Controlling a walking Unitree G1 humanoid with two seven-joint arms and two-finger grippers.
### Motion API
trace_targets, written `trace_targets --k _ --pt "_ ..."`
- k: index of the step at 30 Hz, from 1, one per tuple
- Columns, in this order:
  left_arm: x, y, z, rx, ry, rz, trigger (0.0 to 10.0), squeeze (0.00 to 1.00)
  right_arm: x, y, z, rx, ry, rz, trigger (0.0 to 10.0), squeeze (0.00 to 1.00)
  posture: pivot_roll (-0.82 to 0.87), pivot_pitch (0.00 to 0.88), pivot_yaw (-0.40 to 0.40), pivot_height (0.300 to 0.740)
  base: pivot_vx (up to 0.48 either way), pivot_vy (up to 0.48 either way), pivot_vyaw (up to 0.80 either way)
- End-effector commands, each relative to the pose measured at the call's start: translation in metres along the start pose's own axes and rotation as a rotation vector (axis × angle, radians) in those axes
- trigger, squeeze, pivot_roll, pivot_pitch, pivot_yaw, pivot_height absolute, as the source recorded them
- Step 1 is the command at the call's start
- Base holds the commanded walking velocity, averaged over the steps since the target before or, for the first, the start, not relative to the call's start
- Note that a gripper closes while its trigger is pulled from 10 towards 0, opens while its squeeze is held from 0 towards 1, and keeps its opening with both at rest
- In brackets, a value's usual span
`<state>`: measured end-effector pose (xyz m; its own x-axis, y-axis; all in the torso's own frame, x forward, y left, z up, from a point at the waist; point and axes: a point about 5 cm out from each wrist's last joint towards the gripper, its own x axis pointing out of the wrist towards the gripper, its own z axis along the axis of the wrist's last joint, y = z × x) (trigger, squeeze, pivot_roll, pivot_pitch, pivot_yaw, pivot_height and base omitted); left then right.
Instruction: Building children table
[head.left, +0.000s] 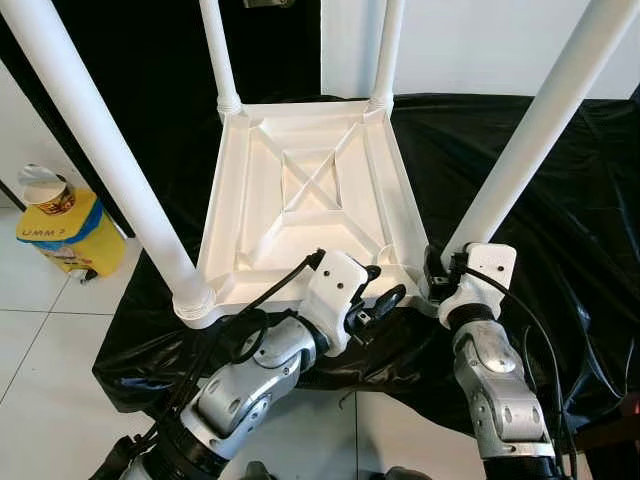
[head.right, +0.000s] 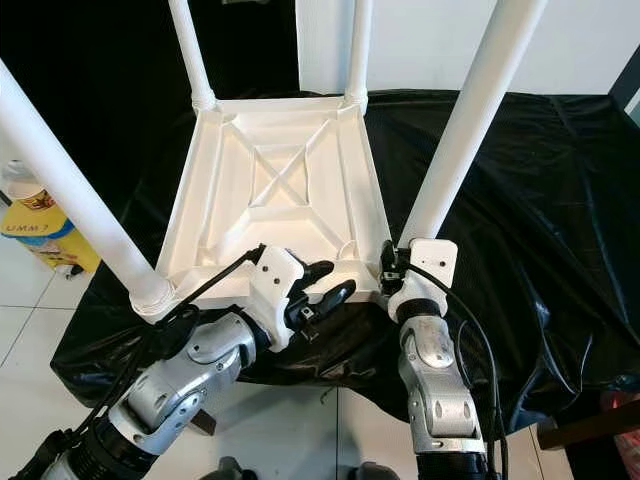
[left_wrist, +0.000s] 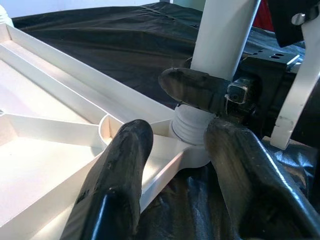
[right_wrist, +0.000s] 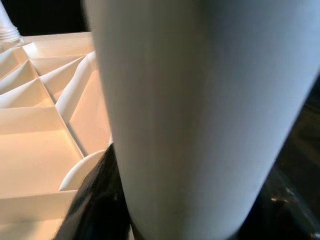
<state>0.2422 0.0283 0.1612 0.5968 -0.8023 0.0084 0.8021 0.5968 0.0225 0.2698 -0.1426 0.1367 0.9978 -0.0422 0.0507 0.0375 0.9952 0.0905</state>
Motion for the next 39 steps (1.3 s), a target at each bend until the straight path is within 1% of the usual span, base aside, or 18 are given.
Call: trace_targets --k 1,2,8,10,13,16,18,19,21,22,23,24,27,32,33,34,35,39 --pt "-0.001 -0.010 -0.002 0.002 0.017 -0.178 10.0 0.00 -0.004 0.007 -0.016 0.019 0.076 0.047 10.0 0.80 0.03 0.067 -0.004 0.740 0.000 0.000 0.00" --pt "-0.001 -0.009 -0.003 -0.001 0.016 -0.176 10.0 0.00 -0.006 0.006 -0.010 0.005 0.046 0.075 10.0 1.00 0.03 0.066 -0.005 0.740 0.000 0.000 0.00" --pt "-0.001 -0.009 -0.003 -0.001 0.015 -0.172 10.0 0.00 -0.008 0.003 -0.006 -0.001 0.028 0.105 10.0 1.00 0.03 0.066 -0.007 0.740 0.000 0.000 0.00" --pt "-0.001 -0.008 -0.003 0.001 0.015 -0.169 10.0 0.00 -0.009 -0.002 -0.003 -0.006 0.014 0.150 10.0 1.00 0.03 0.066 -0.010 0.740 0.000 0.000 0.00" --pt "-0.003 -0.005 -0.005 0.009 0.022 -0.161 10.0 0.00 -0.008 -0.028 0.008 -0.054 -0.012 0.294 10.0 1.00 0.03 0.070 -0.008 0.740 0.000 0.000 0.00" --pt "-0.003 -0.003 -0.006 0.014 0.027 -0.158 10.0 0.00 -0.005 -0.036 0.013 -0.080 -0.020 0.347 10.0 1.00 0.03 0.070 -0.002 0.740 0.000 0.000 0.00" --pt "-0.003 -0.003 -0.006 0.014 0.027 -0.158 10.0 0.00 -0.005 -0.036 0.013 -0.080 -0.020 0.347 10.0 1.00 0.03 0.070 -0.002 0.740 0.000 0.000 0.00" --pt "-0.004 -0.001 -0.006 0.021 0.032 -0.157 10.0 0.00 0.001 -0.040 0.017 -0.112 -0.003 0.455 10.0 1.00 0.03 0.067 0.001 0.740 0.000 0.000 0.00" --pt "-0.004 -0.001 -0.006 0.021 0.032 -0.157 10.0 0.00 0.001 -0.040 0.017 -0.112 -0.003 0.455 10.0 1.00 0.03 0.067 0.001 0.740 0.000 0.000 0.00" --pt "-0.005 -0.001 -0.006 0.023 0.033 -0.157 10.0 0.00 0.003 -0.041 0.017 -0.126 0.013 0.510 10.0 1.00 0.03 0.067 0.001 0.740 0.000 0.000 0.00" --pt "-0.005 0.000 -0.007 0.028 0.035 -0.156 10.0 0.00 0.004 -0.040 0.016 -0.128 0.038 0.559 10.0 0.36 0.03 0.067 0.000 0.740 0.000 0.000 0.00" --pt "-0.005 0.000 -0.006 0.031 0.035 -0.155 10.0 0.00 0.005 -0.037 0.014 -0.131 0.063 0.606 10.0 0.00 0.04 0.065 -0.001 0.740 0.000 0.000 0.00" --pt "-0.005 0.000 -0.006 0.035 0.036 -0.152 10.0 0.00 0.006 -0.033 0.009 -0.141 0.103 0.678 10.0 0.00 0.04 0.065 -0.001 0.740 0.000 0.000 0.00" --pt "-0.005 0.001 -0.005 0.039 0.035 -0.148 10.0 0.00 0.007 -0.030 0.003 -0.157 0.133 0.730 10.0 0.00 0.05 0.066 -0.001 0.740 0.000 0.000 0.00" --pt "-0.005 0.001 -0.005 0.040 0.035 -0.146 10.0 0.00 0.008 -0.031 0.002 -0.162 0.137 0.738 8.7 0.00 0.05 0.066 -0.001 0.740 0.000 0.000 0.00" --pt "-0.005 0.001 -0.005 0.040 0.035 -0.146 10.0 0.00 0.008 -0.031 0.002 -0.162 0.137 0.738 8.7 0.00 0.05 0.066 -0.001 0.740 0.000 0.000 0.00" --pt "-0.005 0.002 -0.005 0.041 0.035 -0.144 10.0 0.00 0.008 -0.034 0.000 -0.161 0.143 0.741 0.0 0.00 0.05 0.065 -0.002 0.740 0.000 0.000 0.00" --pt "-0.005 0.002 -0.005 0.043 0.035 -0.143 10.0 0.00 0.008 -0.038 -0.004 -0.160 0.151 0.737 0.0 0.00 0.05 0.064 0.001 0.740 0.000 0.000 0.00"
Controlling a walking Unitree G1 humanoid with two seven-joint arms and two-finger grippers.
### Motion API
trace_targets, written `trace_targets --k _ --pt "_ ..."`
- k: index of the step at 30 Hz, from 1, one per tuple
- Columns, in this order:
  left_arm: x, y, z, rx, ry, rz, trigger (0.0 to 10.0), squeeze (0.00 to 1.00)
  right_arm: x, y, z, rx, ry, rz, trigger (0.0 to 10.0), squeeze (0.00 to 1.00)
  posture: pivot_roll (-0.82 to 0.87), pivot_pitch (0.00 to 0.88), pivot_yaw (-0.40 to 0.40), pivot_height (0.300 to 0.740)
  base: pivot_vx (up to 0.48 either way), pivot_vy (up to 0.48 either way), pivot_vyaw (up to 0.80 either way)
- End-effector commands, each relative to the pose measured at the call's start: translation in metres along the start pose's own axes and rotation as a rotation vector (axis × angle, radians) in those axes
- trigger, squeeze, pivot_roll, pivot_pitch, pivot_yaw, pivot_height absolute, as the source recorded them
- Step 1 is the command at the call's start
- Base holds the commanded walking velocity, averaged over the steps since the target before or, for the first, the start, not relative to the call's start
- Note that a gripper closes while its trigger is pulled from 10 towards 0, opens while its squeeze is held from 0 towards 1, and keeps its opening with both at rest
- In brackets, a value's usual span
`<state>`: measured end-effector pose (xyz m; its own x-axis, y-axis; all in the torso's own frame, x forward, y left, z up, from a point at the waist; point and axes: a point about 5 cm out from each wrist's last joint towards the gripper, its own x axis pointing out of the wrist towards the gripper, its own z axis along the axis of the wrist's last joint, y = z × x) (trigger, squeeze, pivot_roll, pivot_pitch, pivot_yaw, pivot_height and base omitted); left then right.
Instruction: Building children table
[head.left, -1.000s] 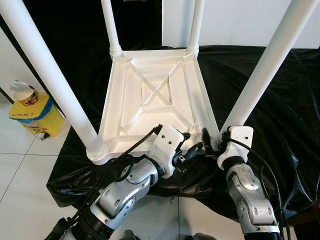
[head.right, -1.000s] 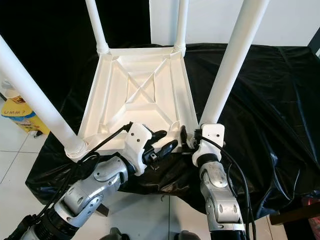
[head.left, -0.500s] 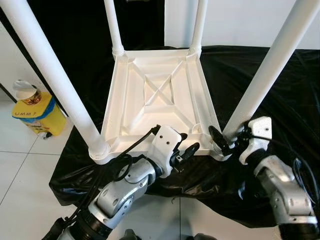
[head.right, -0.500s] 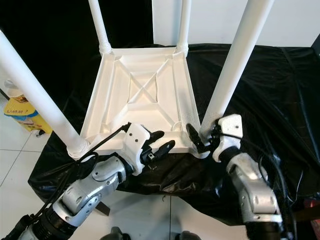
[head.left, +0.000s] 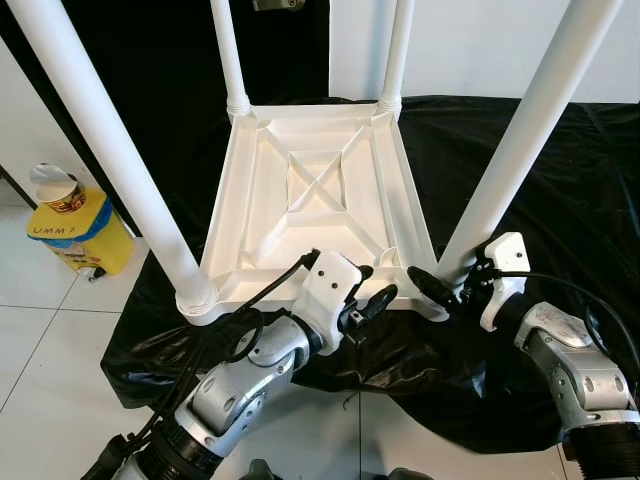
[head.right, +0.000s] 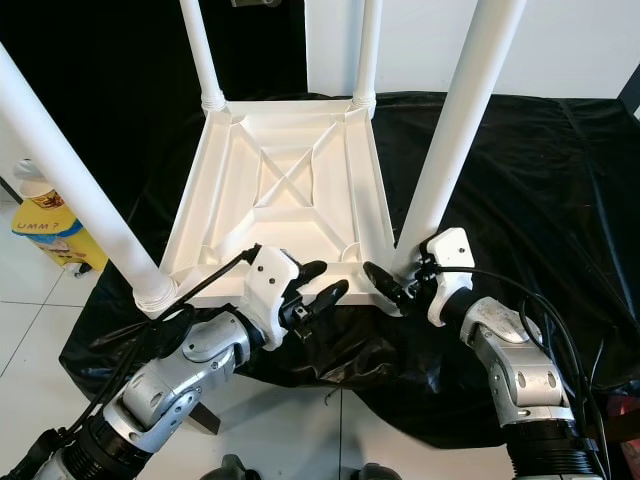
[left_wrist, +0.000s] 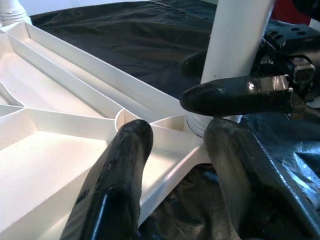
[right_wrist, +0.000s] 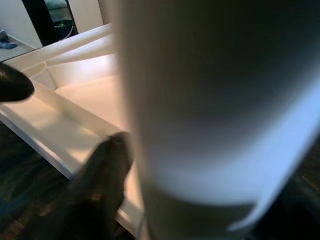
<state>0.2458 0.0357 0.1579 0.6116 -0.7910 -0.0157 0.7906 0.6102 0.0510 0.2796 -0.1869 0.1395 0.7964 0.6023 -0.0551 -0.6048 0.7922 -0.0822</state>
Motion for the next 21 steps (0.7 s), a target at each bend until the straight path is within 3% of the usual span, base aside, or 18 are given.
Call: trace_targets --k 1,5,6,12,18,21 --pt "-0.001 -0.005 -0.001 0.017 0.008 -0.160 10.0 0.00 0.002 0.008 -0.010 0.018 0.037 0.051 0.0 0.00 0.05 0.064 0.001 0.740 0.000 0.000 0.00" --pt "-0.001 -0.004 -0.001 0.028 0.013 -0.162 10.0 0.00 0.003 0.004 -0.012 0.020 0.041 0.030 0.0 0.00 0.05 0.060 0.005 0.740 0.000 0.000 0.00" --pt "-0.001 -0.003 -0.001 0.032 0.015 -0.162 10.0 0.00 0.004 0.005 -0.012 0.022 0.041 0.025 10.0 0.00 0.05 0.059 0.006 0.740 0.000 0.000 0.00" --pt "0.000 -0.003 -0.001 0.035 0.015 -0.163 10.0 0.00 0.006 0.005 -0.012 0.025 0.036 0.010 10.0 0.00 0.05 0.060 0.007 0.740 0.000 0.000 0.00" --pt "0.000 -0.004 0.000 0.034 0.013 -0.162 10.0 0.00 0.014 0.009 -0.006 0.044 -0.008 -0.189 10.0 0.00 0.05 0.068 0.005 0.740 0.000 0.000 0.00" --pt "0.000 -0.004 0.000 0.033 0.013 -0.161 10.0 0.00 0.016 0.012 -0.006 0.045 -0.014 -0.207 10.0 0.00 0.05 0.069 0.006 0.740 0.000 0.000 0.00"
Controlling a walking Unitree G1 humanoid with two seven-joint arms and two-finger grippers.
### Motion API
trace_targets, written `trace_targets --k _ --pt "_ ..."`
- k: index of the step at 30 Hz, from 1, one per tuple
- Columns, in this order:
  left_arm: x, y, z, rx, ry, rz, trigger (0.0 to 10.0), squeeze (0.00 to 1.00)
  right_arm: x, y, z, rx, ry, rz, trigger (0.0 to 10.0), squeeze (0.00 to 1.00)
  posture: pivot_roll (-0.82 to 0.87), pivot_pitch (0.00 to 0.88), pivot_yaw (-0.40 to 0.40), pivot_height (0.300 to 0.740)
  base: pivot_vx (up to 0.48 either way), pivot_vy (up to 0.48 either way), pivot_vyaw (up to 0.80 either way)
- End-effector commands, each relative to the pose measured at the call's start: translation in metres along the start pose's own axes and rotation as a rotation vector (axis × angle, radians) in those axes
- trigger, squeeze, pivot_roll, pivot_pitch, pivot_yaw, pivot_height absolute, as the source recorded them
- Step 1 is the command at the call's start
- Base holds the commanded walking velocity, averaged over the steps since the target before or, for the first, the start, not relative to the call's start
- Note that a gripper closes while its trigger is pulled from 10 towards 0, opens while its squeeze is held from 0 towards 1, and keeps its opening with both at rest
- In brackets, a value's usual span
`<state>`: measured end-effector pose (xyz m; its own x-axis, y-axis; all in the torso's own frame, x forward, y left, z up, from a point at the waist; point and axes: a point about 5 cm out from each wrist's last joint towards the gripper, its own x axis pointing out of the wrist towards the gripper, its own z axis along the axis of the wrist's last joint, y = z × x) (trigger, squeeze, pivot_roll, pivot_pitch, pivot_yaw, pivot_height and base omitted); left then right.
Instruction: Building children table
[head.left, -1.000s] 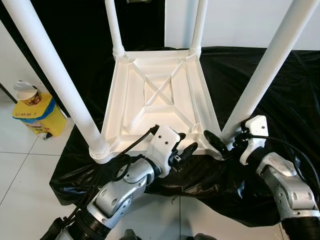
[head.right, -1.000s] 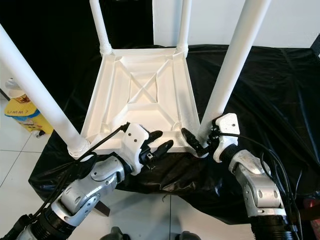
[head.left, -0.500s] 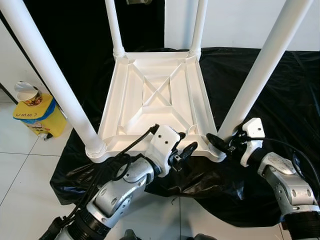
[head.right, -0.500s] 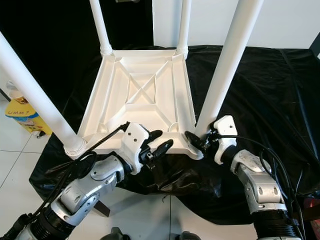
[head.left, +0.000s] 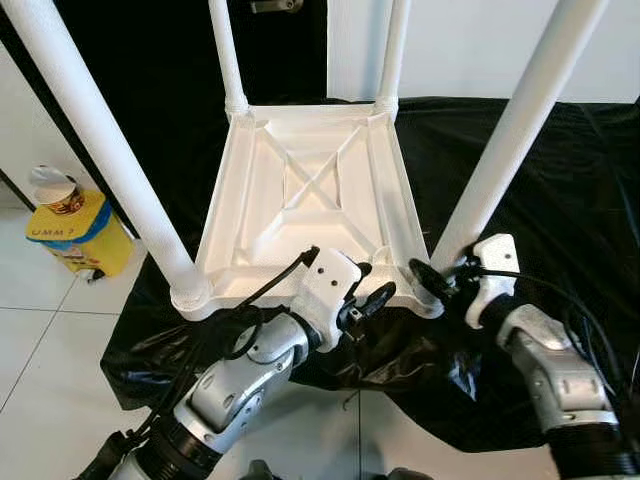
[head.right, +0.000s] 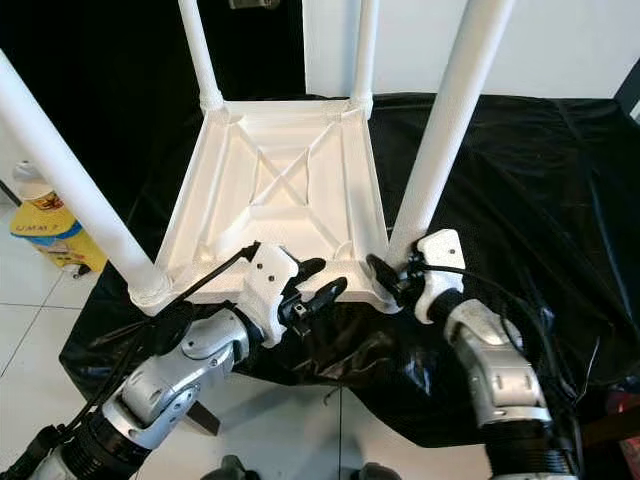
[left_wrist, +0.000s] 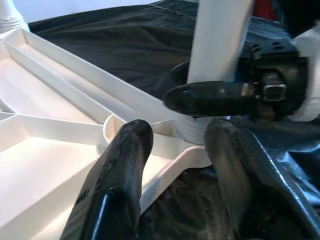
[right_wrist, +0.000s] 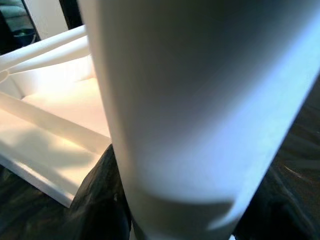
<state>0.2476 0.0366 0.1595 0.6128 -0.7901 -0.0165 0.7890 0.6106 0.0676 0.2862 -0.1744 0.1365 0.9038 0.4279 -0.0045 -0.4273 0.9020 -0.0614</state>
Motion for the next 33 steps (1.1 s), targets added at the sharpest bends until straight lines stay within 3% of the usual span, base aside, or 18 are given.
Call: trace_targets --k 1,7,18,25,33 --pt "-0.001 -0.006 -0.002 0.015 0.012 -0.163 10.0 0.00 0.002 0.009 -0.005 0.016 0.021 -0.021 10.0 0.00 0.04 0.072 0.008 0.740 0.000 0.000 0.00" --pt "-0.001 -0.008 -0.003 0.011 0.014 -0.169 10.0 0.00 0.005 0.015 -0.005 0.026 0.003 -0.100 10.0 0.00 0.04 0.077 0.011 0.740 0.000 0.000 0.00" --pt "-0.001 -0.012 -0.005 0.001 0.020 -0.186 10.0 0.00 0.015 0.039 -0.011 0.100 0.014 -0.428 10.0 0.00 0.03 0.082 0.016 0.740 0.000 0.000 0.00" --pt "0.000 -0.013 -0.005 0.000 0.018 -0.189 10.0 0.00 0.018 0.057 -0.011 0.143 0.020 -0.431 10.0 0.00 0.03 0.078 0.016 0.740 0.000 0.000 0.00" --pt "0.000 -0.013 -0.005 0.001 0.019 -0.191 10.0 0.00 0.018 0.059 -0.010 0.139 0.021 -0.440 10.0 0.00 0.03 0.076 0.016 0.740 0.000 0.000 0.00"
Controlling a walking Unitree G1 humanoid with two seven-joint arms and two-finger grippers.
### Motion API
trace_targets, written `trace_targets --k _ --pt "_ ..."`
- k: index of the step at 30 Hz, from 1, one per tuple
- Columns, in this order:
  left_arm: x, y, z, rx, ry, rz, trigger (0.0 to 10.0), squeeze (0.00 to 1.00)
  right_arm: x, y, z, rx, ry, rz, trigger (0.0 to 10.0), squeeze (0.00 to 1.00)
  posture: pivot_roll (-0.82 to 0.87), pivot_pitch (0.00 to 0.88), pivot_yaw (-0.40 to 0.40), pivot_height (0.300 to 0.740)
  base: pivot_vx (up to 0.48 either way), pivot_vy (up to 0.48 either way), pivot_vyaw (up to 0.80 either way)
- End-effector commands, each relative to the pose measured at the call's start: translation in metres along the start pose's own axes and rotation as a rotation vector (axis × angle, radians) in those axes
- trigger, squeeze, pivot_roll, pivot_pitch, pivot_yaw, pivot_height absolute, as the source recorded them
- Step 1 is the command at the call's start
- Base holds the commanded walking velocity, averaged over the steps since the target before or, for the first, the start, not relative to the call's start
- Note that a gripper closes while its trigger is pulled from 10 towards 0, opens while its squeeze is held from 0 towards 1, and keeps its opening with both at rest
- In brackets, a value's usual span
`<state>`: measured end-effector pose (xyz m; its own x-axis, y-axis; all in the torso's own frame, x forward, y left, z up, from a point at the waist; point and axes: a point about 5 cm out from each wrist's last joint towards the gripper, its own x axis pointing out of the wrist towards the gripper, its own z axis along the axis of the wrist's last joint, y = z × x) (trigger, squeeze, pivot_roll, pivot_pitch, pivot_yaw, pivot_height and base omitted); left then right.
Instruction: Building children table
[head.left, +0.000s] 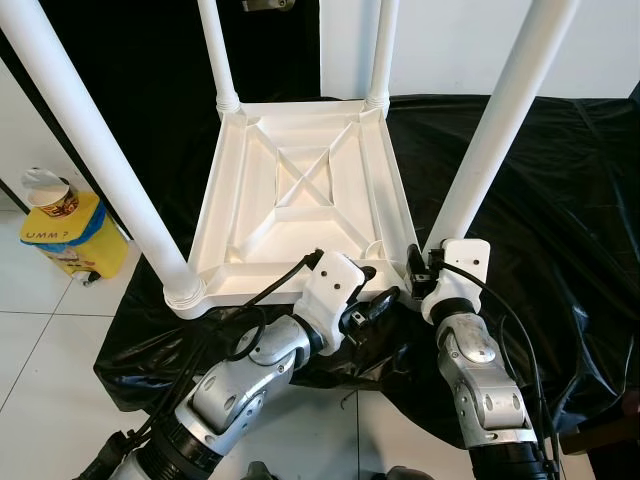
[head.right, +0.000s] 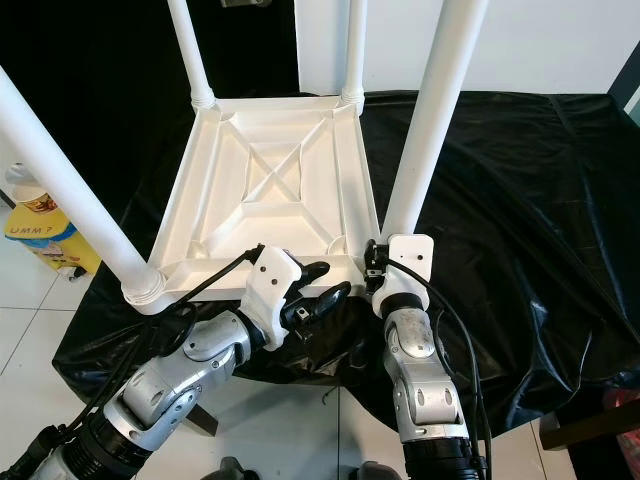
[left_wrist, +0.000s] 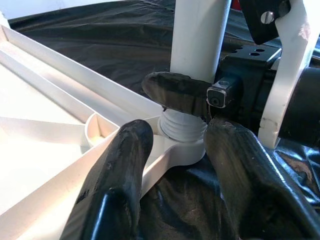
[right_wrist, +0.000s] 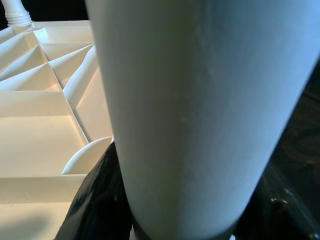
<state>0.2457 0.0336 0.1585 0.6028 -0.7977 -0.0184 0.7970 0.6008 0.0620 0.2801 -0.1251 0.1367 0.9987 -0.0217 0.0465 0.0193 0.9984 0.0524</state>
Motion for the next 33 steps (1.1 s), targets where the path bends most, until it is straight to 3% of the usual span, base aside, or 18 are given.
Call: trace_targets --k 1,2,3,4,5,14,24,25,26,27,33 --pt "-0.001 -0.009 -0.005 0.006 0.018 -0.178 10.0 0.00 -0.003 0.011 -0.014 0.020 0.076 0.019 10.0 0.00 0.03 0.076 0.016 0.740 0.000 0.000 0.00" --pt "-0.002 -0.009 -0.005 0.007 0.019 -0.178 10.0 0.00 -0.003 0.012 -0.013 0.019 0.072 0.018 10.0 0.00 0.03 0.073 0.015 0.740 0.000 0.000 0.00" --pt "-0.002 -0.009 -0.005 0.008 0.019 -0.177 10.0 0.00 -0.002 0.012 -0.012 0.012 0.061 0.012 10.0 0.86 0.04 0.070 0.015 0.740 0.000 0.000 0.00" --pt "-0.002 -0.009 -0.005 0.008 0.019 -0.177 10.0 0.00 -0.002 0.012 -0.012 0.012 0.061 0.012 10.0 0.86 0.04 0.070 0.015 0.740 0.000 0.000 0.00" --pt "-0.002 -0.008 -0.005 0.009 0.020 -0.175 10.0 0.00 -0.002 0.012 -0.010 0.010 0.053 0.006 10.0 1.00 0.04 0.068 0.014 0.740 0.000 0.000 0.00" --pt "-0.002 -0.006 -0.004 0.017 0.020 -0.170 10.0 0.00 -0.008 0.005 -0.004 0.016 0.000 0.077 10.0 1.00 0.04 0.058 0.007 0.740 0.000 0.000 0.00" --pt "-0.001 -0.004 -0.004 0.022 0.019 -0.167 10.0 0.00 -0.015 -0.024 0.000 0.018 -0.008 0.236 10.0 1.00 0.04 0.046 0.014 0.740 0.000 0.000 0.00" --pt "-0.001 -0.004 -0.003 0.023 0.019 -0.168 10.0 0.00 -0.014 -0.028 0.001 0.002 -0.007 0.270 10.0 0.44 0.04 0.046 0.015 0.740 0.000 0.000 0.00" --pt "-0.001 -0.004 -0.003 0.023 0.019 -0.168 10.0 0.00 -0.014 -0.028 0.001 0.002 -0.007 0.270 10.0 0.44 0.04 0.046 0.015 0.740 0.000 0.000 0.00" --pt "-0.001 -0.003 -0.003 0.026 0.020 -0.170 10.0 0.00 -0.012 -0.031 0.003 -0.024 -0.006 0.313 10.0 0.00 0.04 0.043 0.021 0.740 0.000 0.000 0.00" --pt "0.000 -0.003 -0.003 0.033 0.022 -0.180 10.0 0.00 -0.001 -0.038 0.009 -0.126 0.011 0.516 10.0 0.00 0.04 0.038 0.033 0.740 0.000 0.000 0.00"
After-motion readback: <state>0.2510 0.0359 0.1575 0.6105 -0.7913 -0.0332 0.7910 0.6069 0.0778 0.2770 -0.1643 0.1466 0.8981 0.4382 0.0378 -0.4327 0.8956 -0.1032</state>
